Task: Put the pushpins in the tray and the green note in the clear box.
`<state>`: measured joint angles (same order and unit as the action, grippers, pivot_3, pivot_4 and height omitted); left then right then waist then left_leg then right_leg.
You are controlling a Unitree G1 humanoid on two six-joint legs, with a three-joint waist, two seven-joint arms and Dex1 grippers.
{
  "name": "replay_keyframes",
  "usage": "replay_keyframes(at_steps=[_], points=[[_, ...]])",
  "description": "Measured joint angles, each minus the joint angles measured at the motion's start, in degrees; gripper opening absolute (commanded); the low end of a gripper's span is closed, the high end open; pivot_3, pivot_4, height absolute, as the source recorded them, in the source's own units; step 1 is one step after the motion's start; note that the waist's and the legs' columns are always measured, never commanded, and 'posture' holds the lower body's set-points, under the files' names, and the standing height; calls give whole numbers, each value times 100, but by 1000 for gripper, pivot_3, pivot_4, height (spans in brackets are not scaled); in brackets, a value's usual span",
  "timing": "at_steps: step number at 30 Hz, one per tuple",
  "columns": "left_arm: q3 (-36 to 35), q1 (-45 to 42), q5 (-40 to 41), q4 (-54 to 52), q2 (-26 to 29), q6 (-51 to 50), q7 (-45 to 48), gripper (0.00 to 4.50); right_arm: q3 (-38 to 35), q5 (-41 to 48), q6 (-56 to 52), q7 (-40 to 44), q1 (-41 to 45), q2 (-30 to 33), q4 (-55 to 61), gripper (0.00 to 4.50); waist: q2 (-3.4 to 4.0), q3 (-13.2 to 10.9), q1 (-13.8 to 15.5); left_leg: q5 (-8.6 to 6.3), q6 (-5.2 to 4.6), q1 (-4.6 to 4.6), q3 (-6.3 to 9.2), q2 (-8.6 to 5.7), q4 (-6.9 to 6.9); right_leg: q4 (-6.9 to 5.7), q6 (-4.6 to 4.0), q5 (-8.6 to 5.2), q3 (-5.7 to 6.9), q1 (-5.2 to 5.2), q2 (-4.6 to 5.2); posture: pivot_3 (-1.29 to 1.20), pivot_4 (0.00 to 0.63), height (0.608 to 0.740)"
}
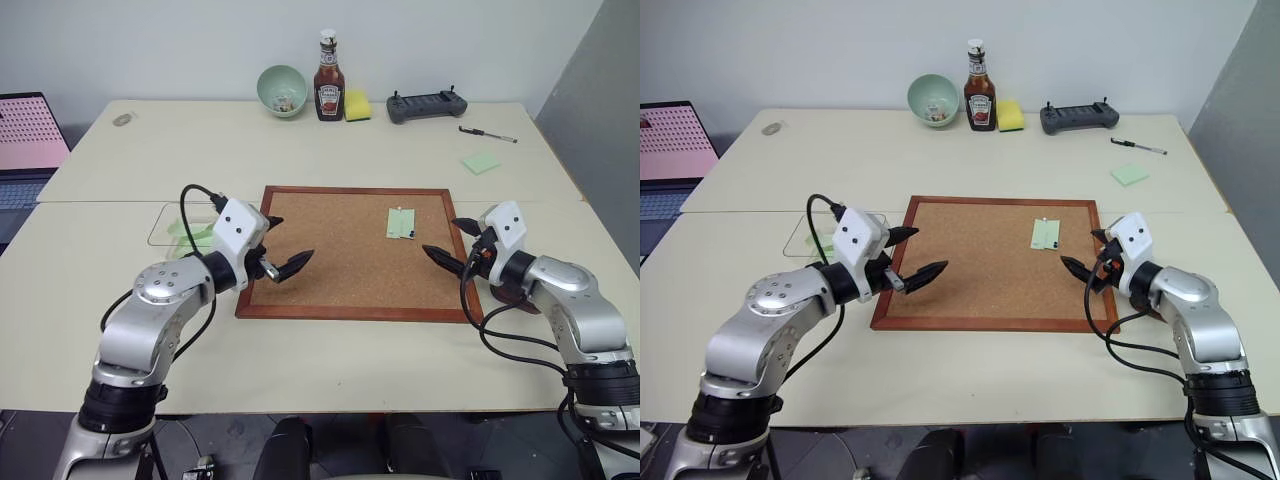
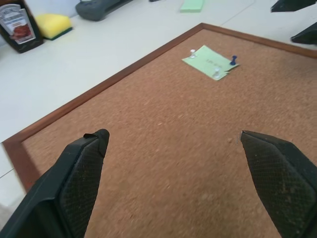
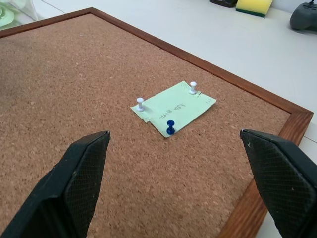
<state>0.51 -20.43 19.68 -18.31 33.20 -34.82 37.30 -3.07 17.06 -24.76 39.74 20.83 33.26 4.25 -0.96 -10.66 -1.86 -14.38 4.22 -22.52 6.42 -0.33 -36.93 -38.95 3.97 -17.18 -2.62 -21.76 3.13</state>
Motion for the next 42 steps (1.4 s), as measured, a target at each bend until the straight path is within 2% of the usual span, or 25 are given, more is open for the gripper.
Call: replay_keyframes(at_steps=[4, 8, 11, 17, 21, 32, 37, 42], points=[[172, -233, -25, 370, -173, 148, 154, 3177, -12, 109, -241, -54, 19, -43, 346, 4500, 0, 0, -3, 0, 0, 0, 1, 0, 1, 0, 0, 0, 1, -1, 0, 0, 150, 740], [442, -477, -130, 791, -422, 297, 219, 2521, -14, 206, -404, -116, 46, -81, 579, 4500, 0, 0, -1, 0, 0, -4, 1, -1, -2, 1, 0, 0, 1, -1, 0, 0, 150, 740], [587, -774, -221, 1321, -764, 494, 219, 1940, -25, 215, -520, -222, 49, -91, 720, 4500, 0, 0, 3, 0, 0, -7, 3, 0, -2, 0, 0, 0, 5, -4, -1, 0, 150, 740], [716, -1204, -422, 2216, -1199, 967, 265, 598, -26, 216, -595, -346, 43, -166, 836, 4500, 0, 0, -11, 0, 0, -6, 2, 0, 0, -2, 0, 0, 3, -9, -1, 0, 150, 740], [776, -1312, -526, 2618, -1334, 1210, 360, 25, -4, 205, -588, -369, 12, -260, 833, 4500, 0, 0, -7, 0, 0, -10, 2, -1, -2, -1, 0, 0, 3, -9, 0, 0, 150, 740], [887, -1423, -744, 3497, -1681, 1719, 601, 25, 214, -67, -96, -480, 199, -673, 45, 4500, 0, 0, -15, 1, 0, -10, 1, -1, -2, -3, 0, 0, 2, -13, -1, 0, 150, 740], [926, -1517, -881, 4249, -1978, 2142, 642, 25, 336, -303, 282, -554, 887, -948, -922, 4500, 0, 0, -30, 1, 0, -15, 0, -2, -3, -6, 0, 1, 2, -23, -1, 0, 150, 740], [902, -1590, -962, 4560, -2043, 2458, 720, 25, 445, -629, 717, -602, 1502, -1035, -2124, 4500, 1, 1, -48, 1, 1, -16, -3, -4, -3, -6, -1, 1, 0, -25, 2, 0, 150, 740]])
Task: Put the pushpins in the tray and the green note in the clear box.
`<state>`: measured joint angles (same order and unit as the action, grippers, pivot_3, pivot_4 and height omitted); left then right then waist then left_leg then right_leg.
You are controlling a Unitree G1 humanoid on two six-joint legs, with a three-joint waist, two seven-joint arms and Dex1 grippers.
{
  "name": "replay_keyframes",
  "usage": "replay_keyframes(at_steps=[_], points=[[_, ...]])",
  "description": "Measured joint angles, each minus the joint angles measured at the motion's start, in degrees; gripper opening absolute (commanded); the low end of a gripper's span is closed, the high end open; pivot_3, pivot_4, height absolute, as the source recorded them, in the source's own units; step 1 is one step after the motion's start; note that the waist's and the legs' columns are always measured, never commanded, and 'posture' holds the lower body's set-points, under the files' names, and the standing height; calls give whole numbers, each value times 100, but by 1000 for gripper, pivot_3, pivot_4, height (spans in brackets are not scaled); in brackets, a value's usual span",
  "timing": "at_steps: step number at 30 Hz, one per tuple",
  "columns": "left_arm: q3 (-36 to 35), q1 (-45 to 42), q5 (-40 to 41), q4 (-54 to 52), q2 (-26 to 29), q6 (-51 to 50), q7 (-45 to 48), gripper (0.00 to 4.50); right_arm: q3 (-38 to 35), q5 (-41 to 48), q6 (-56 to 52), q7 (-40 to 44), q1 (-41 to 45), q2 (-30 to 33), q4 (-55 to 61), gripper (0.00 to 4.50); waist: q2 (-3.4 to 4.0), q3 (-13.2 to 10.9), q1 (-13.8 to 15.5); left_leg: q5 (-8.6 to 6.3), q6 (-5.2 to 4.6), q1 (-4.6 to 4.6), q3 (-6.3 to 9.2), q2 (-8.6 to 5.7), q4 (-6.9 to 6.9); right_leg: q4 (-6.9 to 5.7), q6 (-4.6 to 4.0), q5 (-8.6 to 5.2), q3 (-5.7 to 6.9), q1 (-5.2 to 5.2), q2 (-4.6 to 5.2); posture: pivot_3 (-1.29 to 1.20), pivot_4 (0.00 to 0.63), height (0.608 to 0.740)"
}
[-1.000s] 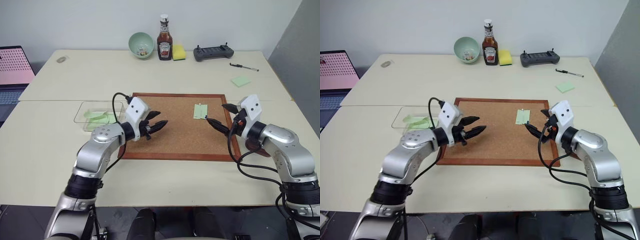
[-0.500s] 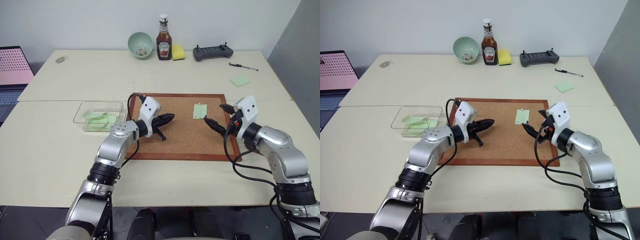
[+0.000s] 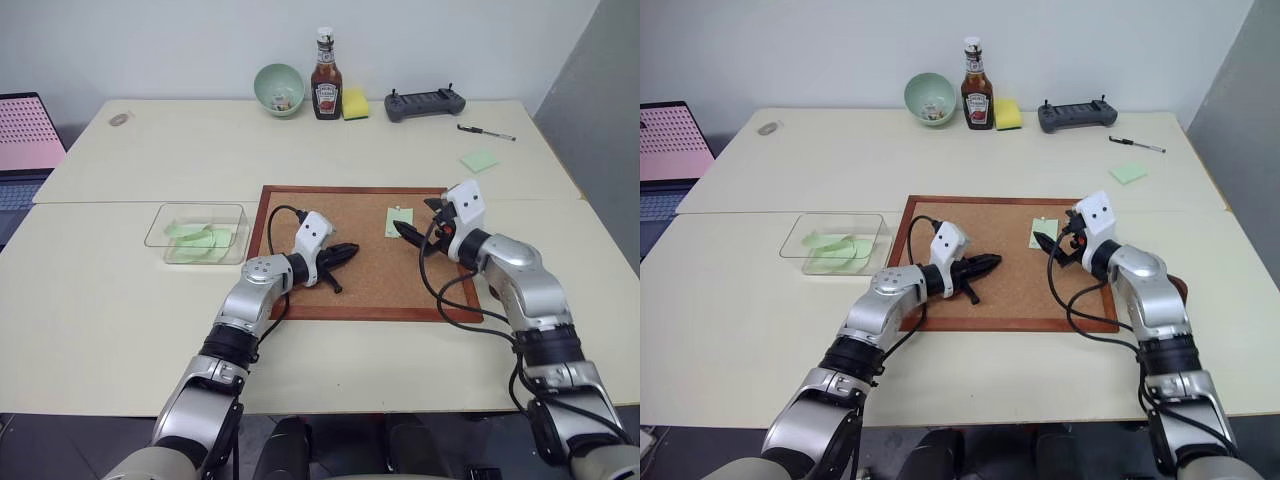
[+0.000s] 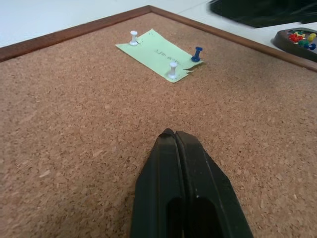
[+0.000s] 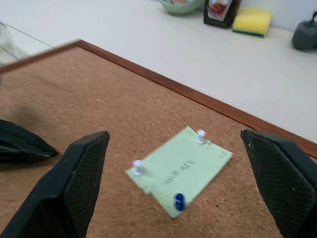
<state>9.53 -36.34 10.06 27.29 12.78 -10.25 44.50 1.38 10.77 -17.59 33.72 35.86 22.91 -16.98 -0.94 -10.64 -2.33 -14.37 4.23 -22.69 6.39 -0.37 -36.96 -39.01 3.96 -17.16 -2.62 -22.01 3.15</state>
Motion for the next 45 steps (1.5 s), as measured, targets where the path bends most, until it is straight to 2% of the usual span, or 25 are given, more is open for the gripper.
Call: replay_keyframes(at_steps=[10, 19, 22, 31, 45], points=[[-41, -3, -126, 53, -96, 110, -3, 25, 193, -585, 1362, -14, 1262, -474, -2597, 4500, 4, 2, -10, 1, 0, 1, 2, -2, -1, -3, -1, 1, -1, 1, 1, 0, 150, 740], [-58, 68, -176, -44, -109, 97, -9, 0, 188, -852, 1970, -270, 1809, -638, -3955, 2630, 7, 4, -34, 1, 1, 2, 3, -2, 0, -5, -3, 2, -1, 0, 1, 0, 150, 740], [-67, 81, -219, -71, -110, 91, -9, 0, 185, -915, 2010, -325, 1905, -652, -4151, 2077, 7, 4, -54, 1, 1, 2, 3, -2, 0, -5, -3, 2, -1, 0, 1, 0, 150, 740], [-98, 98, -251, -83, -131, 91, -9, 0, 173, -1013, 2077, -435, 1937, -673, -4388, 22, 8, 5, -73, 1, 1, 2, 3, -2, 0, -6, -3, 2, -1, 0, 1, 0, 150, 740], [-102, 150, -270, -163, -117, 76, -11, 0, 136, -1027, 2084, -475, 1943, -722, -4371, 22, 8, 5, -88, 1, 1, 1, 3, -2, -1, -7, -3, 2, -1, 0, 1, 0, 150, 740]])
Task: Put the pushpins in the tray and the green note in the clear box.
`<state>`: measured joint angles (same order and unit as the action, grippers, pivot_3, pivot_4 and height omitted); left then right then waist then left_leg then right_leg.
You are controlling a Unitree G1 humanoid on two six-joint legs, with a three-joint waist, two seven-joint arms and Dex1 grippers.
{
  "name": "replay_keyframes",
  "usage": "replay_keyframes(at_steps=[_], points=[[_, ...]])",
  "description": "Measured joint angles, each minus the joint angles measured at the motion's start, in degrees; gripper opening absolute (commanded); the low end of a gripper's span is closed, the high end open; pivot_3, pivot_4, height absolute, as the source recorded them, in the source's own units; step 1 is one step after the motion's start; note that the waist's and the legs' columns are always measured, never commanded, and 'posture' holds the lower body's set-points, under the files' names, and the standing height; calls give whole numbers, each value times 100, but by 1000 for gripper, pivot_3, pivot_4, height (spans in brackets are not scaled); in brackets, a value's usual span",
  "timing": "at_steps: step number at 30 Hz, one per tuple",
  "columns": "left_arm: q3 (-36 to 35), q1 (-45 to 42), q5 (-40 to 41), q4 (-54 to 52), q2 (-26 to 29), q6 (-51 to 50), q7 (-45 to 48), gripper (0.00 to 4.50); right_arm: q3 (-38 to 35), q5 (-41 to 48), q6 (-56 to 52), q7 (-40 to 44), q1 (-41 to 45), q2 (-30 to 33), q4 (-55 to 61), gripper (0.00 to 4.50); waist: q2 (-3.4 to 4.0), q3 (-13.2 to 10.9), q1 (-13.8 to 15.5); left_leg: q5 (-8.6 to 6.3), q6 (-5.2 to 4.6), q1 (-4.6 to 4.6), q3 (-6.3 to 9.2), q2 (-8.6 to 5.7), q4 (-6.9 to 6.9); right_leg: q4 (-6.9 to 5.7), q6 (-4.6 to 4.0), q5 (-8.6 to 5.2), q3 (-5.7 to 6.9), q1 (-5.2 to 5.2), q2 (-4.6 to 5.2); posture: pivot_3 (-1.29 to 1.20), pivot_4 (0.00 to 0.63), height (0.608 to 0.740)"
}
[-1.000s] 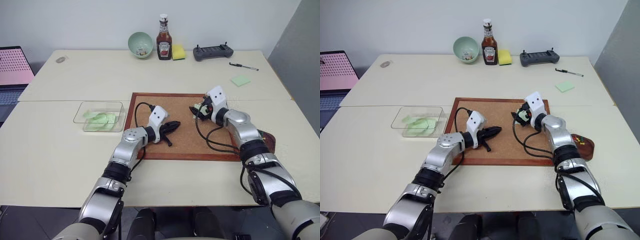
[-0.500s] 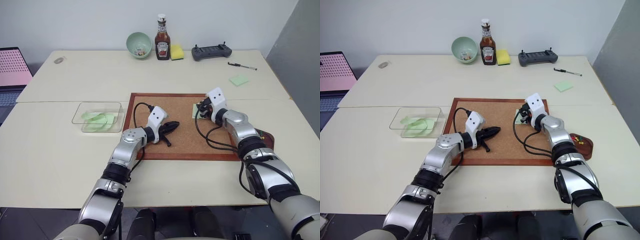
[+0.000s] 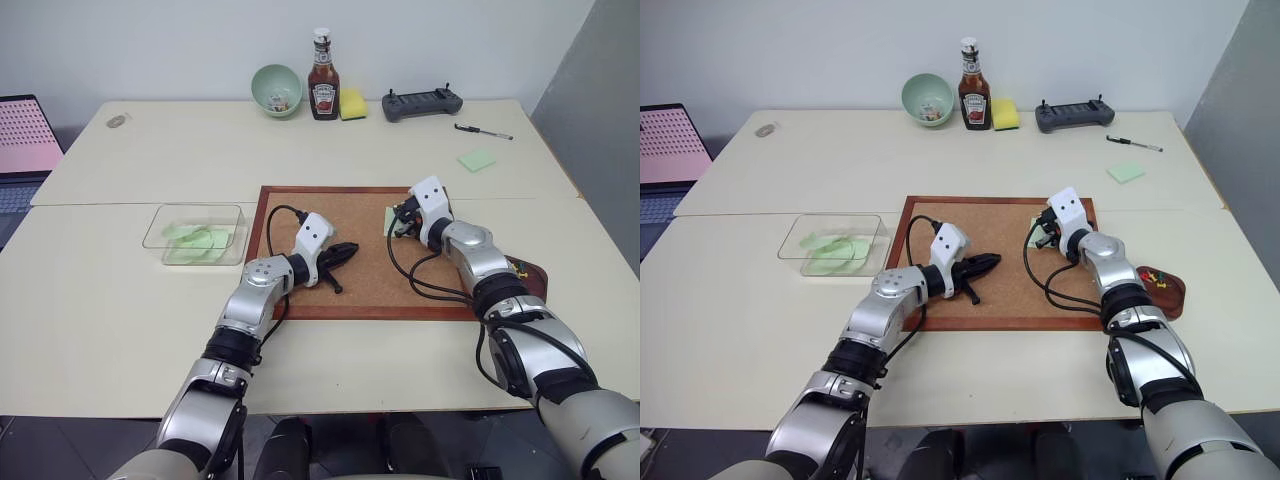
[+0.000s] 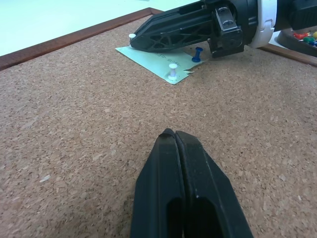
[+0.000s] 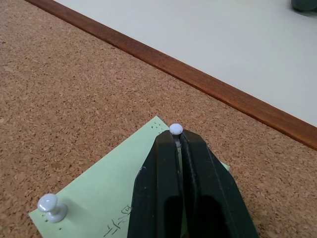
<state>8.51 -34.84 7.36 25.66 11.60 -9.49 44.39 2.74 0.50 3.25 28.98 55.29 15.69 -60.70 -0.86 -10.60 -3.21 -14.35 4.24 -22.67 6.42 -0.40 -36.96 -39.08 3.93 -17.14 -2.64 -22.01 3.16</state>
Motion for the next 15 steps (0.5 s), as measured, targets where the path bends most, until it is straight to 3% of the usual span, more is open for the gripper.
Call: replay_keyframes(at_steps=[15], points=[[1, 24, -108, -3, 2, -6, -2, 0, -387, 399, -411, 318, -497, 94, 1212, 22, 12, 8, -6, -1, -1, 1, 0, 0, 1, 0, 0, 0, -1, 1, 0, 0, 150, 740]])
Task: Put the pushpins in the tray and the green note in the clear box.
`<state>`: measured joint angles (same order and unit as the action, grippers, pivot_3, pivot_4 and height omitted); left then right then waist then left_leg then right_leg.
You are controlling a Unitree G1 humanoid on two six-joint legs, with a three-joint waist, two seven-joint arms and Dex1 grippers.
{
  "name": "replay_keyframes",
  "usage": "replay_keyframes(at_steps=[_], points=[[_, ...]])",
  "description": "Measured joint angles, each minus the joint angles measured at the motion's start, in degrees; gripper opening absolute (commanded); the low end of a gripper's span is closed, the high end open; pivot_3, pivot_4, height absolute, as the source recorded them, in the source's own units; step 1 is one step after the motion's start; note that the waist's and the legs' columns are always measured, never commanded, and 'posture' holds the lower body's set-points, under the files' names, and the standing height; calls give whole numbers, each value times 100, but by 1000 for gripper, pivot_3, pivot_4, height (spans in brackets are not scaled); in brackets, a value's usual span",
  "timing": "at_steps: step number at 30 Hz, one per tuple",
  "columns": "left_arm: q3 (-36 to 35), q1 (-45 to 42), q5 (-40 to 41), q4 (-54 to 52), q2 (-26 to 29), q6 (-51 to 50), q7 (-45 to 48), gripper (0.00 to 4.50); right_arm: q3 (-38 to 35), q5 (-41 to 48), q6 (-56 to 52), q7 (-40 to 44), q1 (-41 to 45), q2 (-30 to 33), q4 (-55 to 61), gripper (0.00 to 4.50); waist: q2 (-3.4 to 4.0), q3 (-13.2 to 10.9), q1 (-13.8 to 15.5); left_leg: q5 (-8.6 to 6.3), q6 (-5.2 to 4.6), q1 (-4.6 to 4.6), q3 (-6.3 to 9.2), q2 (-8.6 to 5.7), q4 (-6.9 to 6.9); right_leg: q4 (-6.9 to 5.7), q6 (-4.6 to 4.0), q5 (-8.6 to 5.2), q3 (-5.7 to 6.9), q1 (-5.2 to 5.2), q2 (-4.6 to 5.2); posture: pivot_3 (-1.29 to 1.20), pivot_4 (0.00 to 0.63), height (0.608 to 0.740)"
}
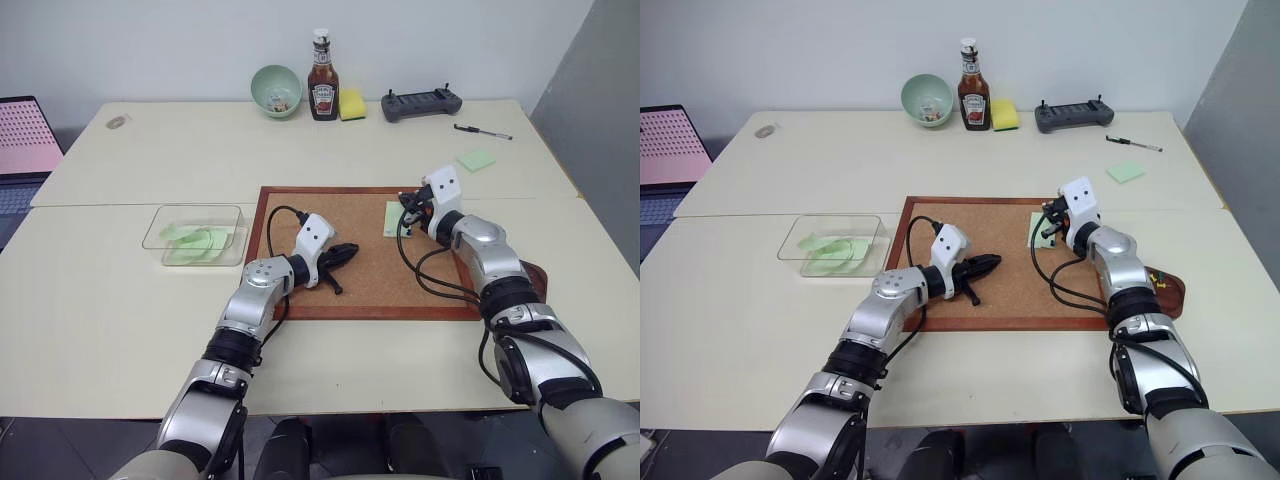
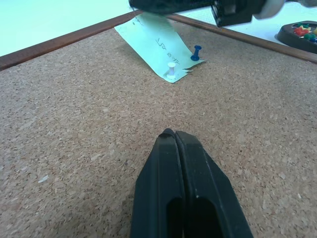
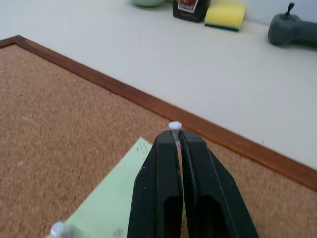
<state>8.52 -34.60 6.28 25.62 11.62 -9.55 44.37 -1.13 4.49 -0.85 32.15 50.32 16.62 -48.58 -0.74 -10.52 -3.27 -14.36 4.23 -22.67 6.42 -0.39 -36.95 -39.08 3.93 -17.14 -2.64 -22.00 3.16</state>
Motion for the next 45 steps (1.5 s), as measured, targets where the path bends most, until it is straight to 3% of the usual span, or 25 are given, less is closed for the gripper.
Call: replay_keyframes(at_steps=[11, 21, 30, 39, 45], points=[[14, 28, -21, -27, -8, 14, 5, 0, -415, 614, -1294, 140, -1024, 551, 2545, 22, 6, 4, 12, -1, -1, -2, 1, -1, 1, 3, 0, 0, 1, 1, 0, 0, 150, 740], [80, -20, -93, 123, -56, 149, 50, 0, -968, 1413, -3274, 864, -2878, 2357, 5263, 22, 23, 14, 110, -2, -3, 10, 1, -3, 0, 11, 2, -1, 1, 24, 1, 0, 150, 740], [114, -85, -118, 298, -66, 320, 158, 0, -1200, 1370, -3839, 1524, -3827, 3805, 5502, 22, 24, 14, 146, -2, -3, 27, -2, -4, 1, 22, 3, -2, 0, 47, 1, 0, 150, 740], [115, -107, -126, 426, -66, 425, 185, 0, -818, 1011, -3682, 1965, -4317, 4398, 5505, 22, 24, 14, 137, -2, -3, 55, -6, -2, 3, 23, 10, -6, -3, 68, 0, 0, 150, 740], [119, -115, -132, 469, -72, 498, 201, 0, -669, 955, -3632, 2037, -4321, 4422, 5497, 1177, 23, 14, 141, -2, -2, 55, -5, -2, 3, 24, 10, -6, -3, 69, 1, 0, 150, 740]])
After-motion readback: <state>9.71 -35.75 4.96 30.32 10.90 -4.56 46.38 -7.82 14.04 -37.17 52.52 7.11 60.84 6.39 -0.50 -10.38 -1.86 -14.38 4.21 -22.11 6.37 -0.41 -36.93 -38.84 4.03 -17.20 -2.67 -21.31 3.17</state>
